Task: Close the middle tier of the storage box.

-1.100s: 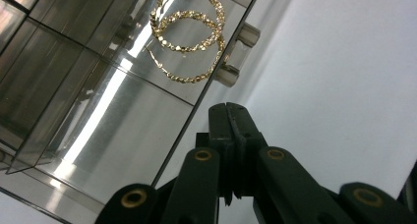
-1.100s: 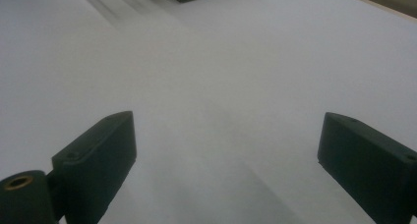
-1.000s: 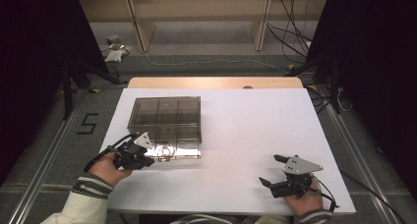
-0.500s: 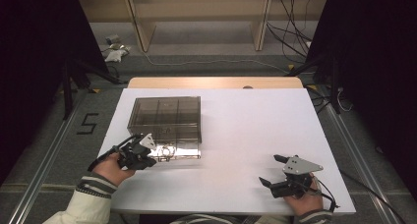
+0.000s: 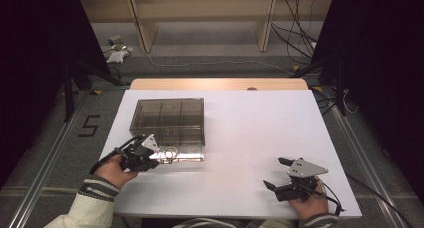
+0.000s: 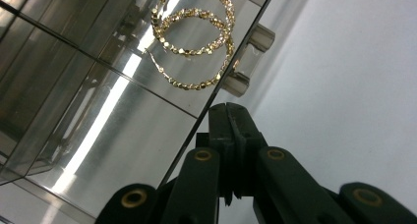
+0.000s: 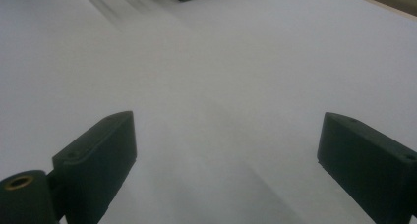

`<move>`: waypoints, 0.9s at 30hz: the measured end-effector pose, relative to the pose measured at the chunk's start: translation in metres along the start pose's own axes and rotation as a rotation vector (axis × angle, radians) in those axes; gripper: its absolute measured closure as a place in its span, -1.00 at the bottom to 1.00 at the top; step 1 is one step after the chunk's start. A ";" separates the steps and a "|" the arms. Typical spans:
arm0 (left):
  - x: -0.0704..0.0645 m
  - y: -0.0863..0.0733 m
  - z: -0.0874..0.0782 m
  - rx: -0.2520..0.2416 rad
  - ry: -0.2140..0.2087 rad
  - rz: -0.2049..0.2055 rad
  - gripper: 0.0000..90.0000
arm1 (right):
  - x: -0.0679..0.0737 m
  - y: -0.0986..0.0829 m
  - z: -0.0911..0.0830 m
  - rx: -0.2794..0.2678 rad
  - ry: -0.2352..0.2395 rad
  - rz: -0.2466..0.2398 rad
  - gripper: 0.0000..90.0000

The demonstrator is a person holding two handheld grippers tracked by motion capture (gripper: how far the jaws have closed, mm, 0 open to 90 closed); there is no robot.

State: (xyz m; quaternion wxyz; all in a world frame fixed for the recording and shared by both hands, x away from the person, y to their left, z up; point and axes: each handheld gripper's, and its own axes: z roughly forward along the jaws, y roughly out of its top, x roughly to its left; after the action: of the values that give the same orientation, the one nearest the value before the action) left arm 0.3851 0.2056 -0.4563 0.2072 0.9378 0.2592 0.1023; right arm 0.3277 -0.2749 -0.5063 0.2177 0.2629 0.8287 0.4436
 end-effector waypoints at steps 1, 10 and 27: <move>0.000 0.000 0.000 0.000 0.001 0.001 0.98 | 0.000 0.000 0.000 0.000 0.000 0.000 -0.80; 0.004 0.003 0.000 -0.012 0.015 -0.025 0.98 | 0.000 0.000 0.000 0.000 0.002 0.001 -0.80; 0.013 0.009 0.002 -0.045 0.056 -0.067 0.98 | 0.000 0.000 0.000 0.000 0.001 0.000 -0.80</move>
State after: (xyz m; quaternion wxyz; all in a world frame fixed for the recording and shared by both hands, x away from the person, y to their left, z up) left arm 0.4008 0.2044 -0.4528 0.2242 0.9204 0.2939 0.1271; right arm 0.3277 -0.2749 -0.5063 0.2175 0.2627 0.8288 0.4436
